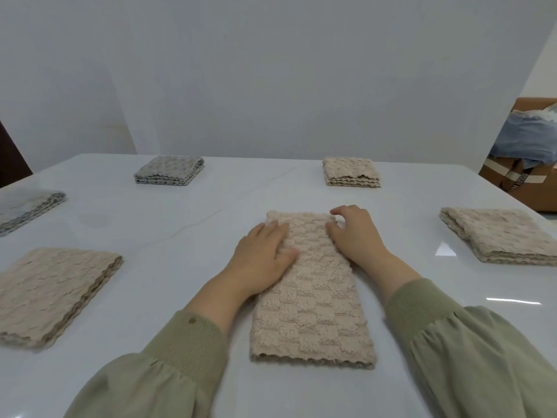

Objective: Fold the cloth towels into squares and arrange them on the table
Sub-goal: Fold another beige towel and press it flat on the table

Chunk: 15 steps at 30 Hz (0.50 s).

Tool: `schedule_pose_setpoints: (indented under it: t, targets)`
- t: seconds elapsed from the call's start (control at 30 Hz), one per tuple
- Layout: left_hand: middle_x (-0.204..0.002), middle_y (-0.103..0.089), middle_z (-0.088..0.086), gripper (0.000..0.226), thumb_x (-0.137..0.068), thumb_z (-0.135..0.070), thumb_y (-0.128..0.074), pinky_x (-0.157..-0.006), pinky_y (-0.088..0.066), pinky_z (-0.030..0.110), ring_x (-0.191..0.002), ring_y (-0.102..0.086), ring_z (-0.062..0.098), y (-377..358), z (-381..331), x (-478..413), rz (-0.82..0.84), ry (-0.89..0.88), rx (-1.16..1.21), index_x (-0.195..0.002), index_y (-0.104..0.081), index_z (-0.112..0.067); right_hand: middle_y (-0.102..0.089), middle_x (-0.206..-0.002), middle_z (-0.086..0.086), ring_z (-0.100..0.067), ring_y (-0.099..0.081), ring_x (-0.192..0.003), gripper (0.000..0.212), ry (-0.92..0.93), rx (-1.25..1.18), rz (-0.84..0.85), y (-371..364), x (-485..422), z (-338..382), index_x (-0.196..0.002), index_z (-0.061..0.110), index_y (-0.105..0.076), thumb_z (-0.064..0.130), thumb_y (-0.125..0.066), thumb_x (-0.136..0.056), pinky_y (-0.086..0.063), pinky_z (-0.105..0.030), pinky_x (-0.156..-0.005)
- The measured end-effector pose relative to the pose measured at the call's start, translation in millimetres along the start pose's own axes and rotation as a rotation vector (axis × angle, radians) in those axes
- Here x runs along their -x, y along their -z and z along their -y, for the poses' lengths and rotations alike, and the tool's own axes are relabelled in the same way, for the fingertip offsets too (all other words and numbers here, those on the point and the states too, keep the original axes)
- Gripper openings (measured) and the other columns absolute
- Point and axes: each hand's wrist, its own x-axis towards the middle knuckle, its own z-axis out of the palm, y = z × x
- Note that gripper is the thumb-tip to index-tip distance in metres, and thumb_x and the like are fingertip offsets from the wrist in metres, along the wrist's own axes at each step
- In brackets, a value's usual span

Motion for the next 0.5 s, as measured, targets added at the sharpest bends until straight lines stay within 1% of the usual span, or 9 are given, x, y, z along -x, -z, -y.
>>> schedule_pose_setpoints:
  t: [0.03,0.07,0.13,0.2,0.3,0.37,0.43,0.5]
  targets:
    - [-0.159,-0.004,-0.003,0.065,-0.095,-0.058,-0.028,-0.118,-0.005,0.044,-0.146,-0.001,0.021,-2.1,0.0,0.2,0.099,0.021,-0.073,-0.150,-0.009,-0.030,-0.051,-0.133,-0.010,-0.027,-0.039,-0.125,0.038,-0.021,0.045,0.013,-0.8,-1.8,-1.1,-0.129,0.011,-0.053,0.029,-0.049,-0.095,-0.032,-0.035,-0.101]
    - [-0.159,0.002,-0.004,0.066,-0.094,-0.060,-0.024,-0.117,-0.001,0.045,-0.146,0.004,0.020,-3.9,0.0,-0.4,0.166,0.038,-0.124,-0.150,-0.005,-0.032,-0.050,-0.134,-0.011,-0.030,-0.038,-0.126,0.040,-0.045,0.100,0.031,-1.6,-4.1,-2.5,-0.130,0.011,-0.052,0.031,-0.046,-0.096,-0.032,-0.038,-0.101]
    - [-0.159,0.003,-0.006,0.066,-0.093,-0.062,-0.023,-0.116,0.000,0.048,-0.146,0.005,0.019,-5.1,-1.0,-2.0,0.178,0.054,-0.147,-0.150,-0.007,-0.034,-0.051,-0.131,-0.013,-0.033,-0.039,-0.123,0.040,-0.076,0.206,0.076,-3.1,-9.2,-4.9,-0.127,0.011,-0.055,0.035,-0.043,-0.096,-0.034,-0.040,-0.099]
    - [-0.159,-0.008,-0.007,0.064,-0.092,-0.063,-0.026,-0.116,-0.004,0.051,-0.145,-0.003,0.019,-4.6,-1.7,-4.5,0.123,0.063,-0.126,-0.148,-0.017,-0.034,-0.054,-0.125,-0.013,-0.033,-0.043,-0.118,0.038,-0.074,0.233,0.095,-5.3,-14.5,-5.5,-0.119,0.011,-0.061,0.036,-0.046,-0.095,-0.038,-0.040,-0.096]
    - [-0.150,-0.031,-0.006,0.058,-0.090,-0.063,-0.031,-0.113,-0.017,0.053,-0.139,-0.022,0.019,-4.8,-1.1,-9.2,0.024,0.052,-0.103,-0.140,-0.037,-0.033,-0.061,-0.116,-0.010,-0.028,-0.051,-0.110,0.032,-0.091,0.087,0.062,-7.8,-23.7,-3.9,-0.109,0.012,-0.066,0.035,-0.055,-0.090,-0.044,-0.036,-0.089]
    - [-0.138,-0.042,-0.007,0.053,-0.090,-0.062,-0.031,-0.109,-0.024,0.050,-0.130,-0.032,0.018,-6.1,-1.5,-11.1,-0.040,0.043,-0.084,-0.131,-0.047,-0.032,-0.064,-0.109,-0.007,-0.024,-0.055,-0.104,0.026,-0.132,-0.044,0.011,-7.6,-28.4,-1.6,-0.097,0.013,-0.067,0.036,-0.058,-0.089,-0.044,-0.031,-0.083]
    - [-0.127,-0.050,-0.006,0.047,-0.092,-0.058,-0.032,-0.103,-0.032,0.044,-0.121,-0.040,0.018,-8.1,-1.5,-13.7,-0.116,0.049,-0.017,-0.124,-0.055,-0.030,-0.065,-0.105,-0.005,-0.020,-0.055,-0.102,0.022,-0.166,-0.111,-0.028,-7.5,-32.7,-1.4,-0.086,0.015,-0.065,0.036,-0.061,-0.088,-0.039,-0.028,-0.078]
    - [-0.120,-0.054,-0.002,0.042,-0.095,-0.049,-0.036,-0.097,-0.038,0.039,-0.112,-0.046,0.019,-8.4,-0.5,-17.5,-0.246,0.092,0.110,-0.121,-0.058,-0.025,-0.064,-0.106,-0.004,-0.020,-0.054,-0.105,0.022,-0.183,-0.091,-0.026,-9.0,-36.5,-2.7,-0.084,0.017,-0.063,0.038,-0.062,-0.087,-0.041,-0.029,-0.081]
